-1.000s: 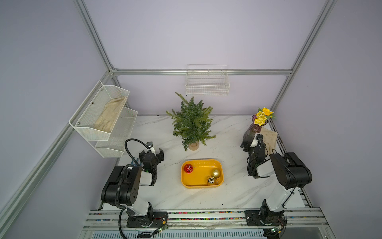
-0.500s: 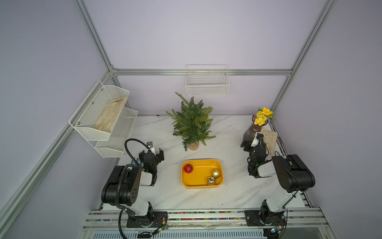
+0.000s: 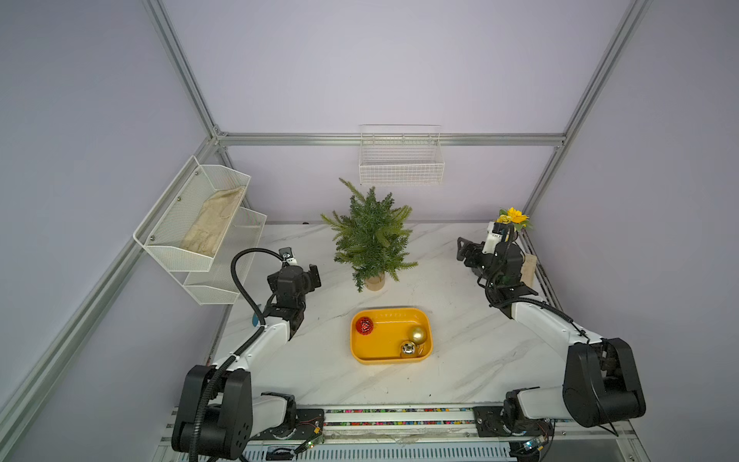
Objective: Decorate the small christmas tree with ornaments
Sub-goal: Pick up an ornament from the container.
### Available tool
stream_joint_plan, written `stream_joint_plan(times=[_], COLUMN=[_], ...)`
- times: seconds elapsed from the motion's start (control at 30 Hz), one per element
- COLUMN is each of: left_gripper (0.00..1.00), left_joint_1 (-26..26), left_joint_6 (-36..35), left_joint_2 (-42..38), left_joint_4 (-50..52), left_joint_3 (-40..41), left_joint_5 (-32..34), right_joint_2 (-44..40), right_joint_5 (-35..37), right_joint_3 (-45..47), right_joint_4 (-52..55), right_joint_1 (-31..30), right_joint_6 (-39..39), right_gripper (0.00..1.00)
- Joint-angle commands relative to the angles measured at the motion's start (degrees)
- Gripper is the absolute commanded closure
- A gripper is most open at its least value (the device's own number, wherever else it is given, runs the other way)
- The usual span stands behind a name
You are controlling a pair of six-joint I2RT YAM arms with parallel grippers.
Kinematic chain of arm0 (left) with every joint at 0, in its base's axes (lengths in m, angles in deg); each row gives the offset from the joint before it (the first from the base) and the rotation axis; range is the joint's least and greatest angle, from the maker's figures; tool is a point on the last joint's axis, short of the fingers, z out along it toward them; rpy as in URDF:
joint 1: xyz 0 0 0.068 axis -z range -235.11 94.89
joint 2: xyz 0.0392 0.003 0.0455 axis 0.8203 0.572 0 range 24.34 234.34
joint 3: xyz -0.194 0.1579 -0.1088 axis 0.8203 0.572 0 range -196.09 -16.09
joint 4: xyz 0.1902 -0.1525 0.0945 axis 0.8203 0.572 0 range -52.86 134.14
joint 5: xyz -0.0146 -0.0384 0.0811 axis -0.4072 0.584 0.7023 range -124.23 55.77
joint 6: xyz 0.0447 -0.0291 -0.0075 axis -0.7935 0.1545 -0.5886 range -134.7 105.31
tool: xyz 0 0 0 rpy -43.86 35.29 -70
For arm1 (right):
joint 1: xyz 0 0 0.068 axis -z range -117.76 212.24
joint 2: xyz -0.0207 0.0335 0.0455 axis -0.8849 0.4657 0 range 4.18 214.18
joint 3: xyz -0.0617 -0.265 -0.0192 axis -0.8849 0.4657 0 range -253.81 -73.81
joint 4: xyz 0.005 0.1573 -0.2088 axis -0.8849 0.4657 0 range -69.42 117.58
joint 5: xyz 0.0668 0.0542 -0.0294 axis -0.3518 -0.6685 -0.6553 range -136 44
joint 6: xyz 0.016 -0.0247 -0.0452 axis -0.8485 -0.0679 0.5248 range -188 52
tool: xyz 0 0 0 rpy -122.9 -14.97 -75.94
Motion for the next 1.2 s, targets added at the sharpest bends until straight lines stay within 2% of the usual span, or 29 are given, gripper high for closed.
stream_joint_plan(times=[0.0,0.1,0.27,0.43,0.6,0.77,0.9,1.0,1.07,1.17], left_gripper=[0.0,0.0,0.0,0.0,0.0,0.0,0.0,0.0,0.0,0.0], left_joint_1=[3.2,6.3,6.7,6.5,4.2,0.8,-0.7,-1.1,-1.2,-1.3], left_joint_6=[7.7,8.7,10.8,9.5,8.5,6.1,5.6,5.3,4.5,3.7], left_joint_2=[-0.9,-1.8,-4.0,-6.4,-7.3,-7.7,-7.6,-8.5,-8.9,-9.5], left_joint_4=[20.4,27.4,36.2,42.7,48.3,46.4,47.5,47.2,47.3,47.2], left_joint_3=[-6.9,-8.5,-11.0,-13.7,-17.1,-16.4,-17.1,-16.1,-15.7,-15.4], left_joint_5=[-7.8,-12.2,-17.7,-18.9,-17.0,-16.8,-17.6,-17.7,-17.9,-17.3], right_joint_2=[-0.6,-3.3,-4.7,-5.1,-3.9,0.5,6.7,9.3,12.2,13.6], right_joint_5=[-9.0,-11.5,-15.2,-9.9,-7.9,-6.3,0.6,2.2,5.0,4.1], right_joint_3=[-1.8,-2.1,-2.7,-2.6,-2.5,-2.0,-6.0,-6.2,-9.3,-11.2], right_joint_4=[19.6,25.0,31.8,34.6,31.9,24.5,27.5,22.6,25.0,25.7], right_joint_1=[-3.5,-7.0,-12.4,-20.5,-30.1,-39.5,-45.0,-47.7,-50.3,-50.7], right_joint_6=[-5.7,-6.6,-9.5,-15.0,-23.5,-32.0,-28.7,-27.6,-23.4,-10.7], right_gripper=[0.17,0.2,0.19,0.25,0.28,0.31,0.31,0.32,0.32,0.32])
